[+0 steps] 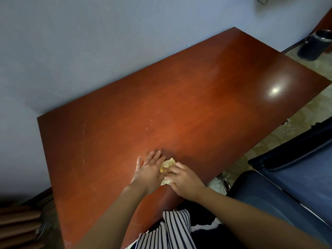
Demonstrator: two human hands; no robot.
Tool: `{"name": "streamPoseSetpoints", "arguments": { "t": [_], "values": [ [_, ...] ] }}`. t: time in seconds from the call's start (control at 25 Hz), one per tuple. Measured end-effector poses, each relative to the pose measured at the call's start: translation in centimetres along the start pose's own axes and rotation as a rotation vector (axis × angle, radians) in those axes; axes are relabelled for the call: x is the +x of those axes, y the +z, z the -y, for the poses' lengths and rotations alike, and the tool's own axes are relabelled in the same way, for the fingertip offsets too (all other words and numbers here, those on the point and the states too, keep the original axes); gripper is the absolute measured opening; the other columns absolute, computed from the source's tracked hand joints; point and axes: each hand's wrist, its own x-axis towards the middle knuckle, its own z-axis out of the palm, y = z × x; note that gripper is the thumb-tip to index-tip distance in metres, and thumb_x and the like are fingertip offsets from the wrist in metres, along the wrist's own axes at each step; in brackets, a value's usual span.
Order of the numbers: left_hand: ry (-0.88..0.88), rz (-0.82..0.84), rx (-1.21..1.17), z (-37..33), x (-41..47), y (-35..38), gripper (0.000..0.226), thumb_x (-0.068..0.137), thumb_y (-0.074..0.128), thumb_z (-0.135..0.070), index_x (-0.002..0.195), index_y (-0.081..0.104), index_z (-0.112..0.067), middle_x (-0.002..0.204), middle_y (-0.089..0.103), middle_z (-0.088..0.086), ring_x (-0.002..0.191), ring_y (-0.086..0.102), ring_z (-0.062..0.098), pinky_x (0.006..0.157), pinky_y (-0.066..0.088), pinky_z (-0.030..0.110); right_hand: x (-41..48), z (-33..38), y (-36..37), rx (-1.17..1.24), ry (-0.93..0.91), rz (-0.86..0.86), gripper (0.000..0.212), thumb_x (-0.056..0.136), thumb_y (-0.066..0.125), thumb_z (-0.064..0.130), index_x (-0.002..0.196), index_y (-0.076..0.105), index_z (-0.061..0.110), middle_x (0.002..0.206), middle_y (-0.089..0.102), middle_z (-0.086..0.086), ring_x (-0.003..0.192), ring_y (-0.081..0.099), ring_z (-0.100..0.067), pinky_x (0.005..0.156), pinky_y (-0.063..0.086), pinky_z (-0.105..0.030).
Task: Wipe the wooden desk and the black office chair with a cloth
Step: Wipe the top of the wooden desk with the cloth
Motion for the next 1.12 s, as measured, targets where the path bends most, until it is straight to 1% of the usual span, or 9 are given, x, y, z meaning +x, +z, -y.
{"name": "streamPoseSetpoints", "arguments": {
  "t": [0.16,0.28,0.36,0.56,0.68,0.8,0.96,1.04,1.12],
  "values": [
    [-0.058,-0.07,-0.034,1.2,-0.6,0.2,0.058,0.1,0.036,-0.039,0.151,0.011,-0.03,0.159,-0.011,-0.008,0.144,-0.016,0.012,0.113,-0.014,0.045,0.6,-3.0,-1.8,-0.01,0.017,0.035,0.051,0.05,0.081,0.003,0.097,0.075,0.022,0.101,0.07,0.001,0.075,0.063,-0.024,0.063,0.055,-0.025],
    [-0.161,-0.149,-0.083,3.0,-1.5,0.4,0.061,0.099,0.039,-0.036,0.151,0.007,-0.031,0.158,-0.014,-0.008,0.144,-0.018,0.012,0.112,-0.015,0.043,1.8,-6.1,-3.1,-0.016,0.235,0.013,0.052,0.071,0.065,0.002,0.119,0.066,0.025,0.125,0.061,0.004,0.104,0.055,-0.025,0.086,0.048,-0.025],
    [-0.248,-0.218,-0.135,4.2,-2.4,0.7,0.063,0.099,0.04,-0.036,0.151,0.005,-0.03,0.158,-0.016,-0.007,0.143,-0.02,0.013,0.113,-0.014,0.044,2.6,-8.2,-3.7,-0.051,0.353,-0.017,0.052,0.081,0.055,0.001,0.127,0.059,0.025,0.132,0.055,0.004,0.112,0.048,-0.023,0.095,0.039,-0.024],
    [-0.555,-0.437,-0.301,7.7,-5.9,2.6,0.067,0.097,0.044,-0.037,0.151,0.006,-0.028,0.159,-0.012,-0.004,0.145,-0.015,0.019,0.114,-0.008,0.046,5.9,-9.9,-3.7,-0.021,0.651,-0.143,0.033,0.092,0.048,0.006,0.121,0.062,0.012,0.119,0.062,-0.013,0.107,0.048,-0.034,0.085,0.041,-0.034],
    [-0.801,-0.495,-0.377,9.4,-8.8,4.4,0.068,0.097,0.042,-0.042,0.151,0.005,-0.025,0.159,-0.012,0.002,0.146,-0.013,0.023,0.114,-0.007,0.05,6.9,-8.5,-2.2,-0.038,0.708,-0.177,0.035,0.092,0.051,0.008,0.125,0.06,0.013,0.124,0.059,-0.011,0.11,0.046,-0.034,0.089,0.041,-0.039],
    [-0.993,-0.475,-0.473,10.5,-11.4,6.5,0.07,0.097,0.039,-0.045,0.152,0.002,-0.024,0.159,-0.014,0.004,0.146,-0.012,0.022,0.114,-0.006,0.052,7.0,-6.1,-0.6,-0.012,0.616,-0.134,0.039,0.091,0.053,0.006,0.128,0.059,0.016,0.13,0.056,-0.006,0.115,0.044,-0.032,0.093,0.043,-0.041],
    [-1.222,-0.438,-0.585,10.9,-13.5,8.7,0.071,0.096,0.034,-0.05,0.152,-0.001,-0.024,0.159,-0.013,-0.002,0.146,-0.008,0.021,0.111,-0.007,0.057,7.1,-1.0,1.5,0.043,0.337,-0.046,0.04,0.085,0.059,0.0,0.121,0.064,0.016,0.124,0.061,-0.005,0.106,0.049,-0.033,0.091,0.042,-0.036],
    [-1.265,-0.441,-0.68,10.9,-13.9,9.1,0.069,0.097,0.032,-0.051,0.152,0.0,-0.024,0.159,-0.008,-0.007,0.146,-0.001,0.02,0.112,-0.005,0.057,6.8,2.2,2.5,0.085,0.19,0.006,0.045,0.08,0.062,-0.003,0.12,0.066,0.018,0.12,0.064,-0.002,0.1,0.053,-0.032,0.088,0.046,-0.034],
    [-1.21,-0.49,-0.736,11.2,-14.5,9.3,0.067,0.098,0.033,-0.048,0.152,0.003,-0.023,0.16,-0.002,-0.008,0.145,0.01,0.022,0.114,0.002,0.052,6.2,5.2,3.6,0.115,0.038,0.065,0.049,0.078,0.062,-0.005,0.12,0.065,0.02,0.12,0.064,0.0,0.101,0.055,-0.031,0.088,0.048,-0.035]
  ]
}}
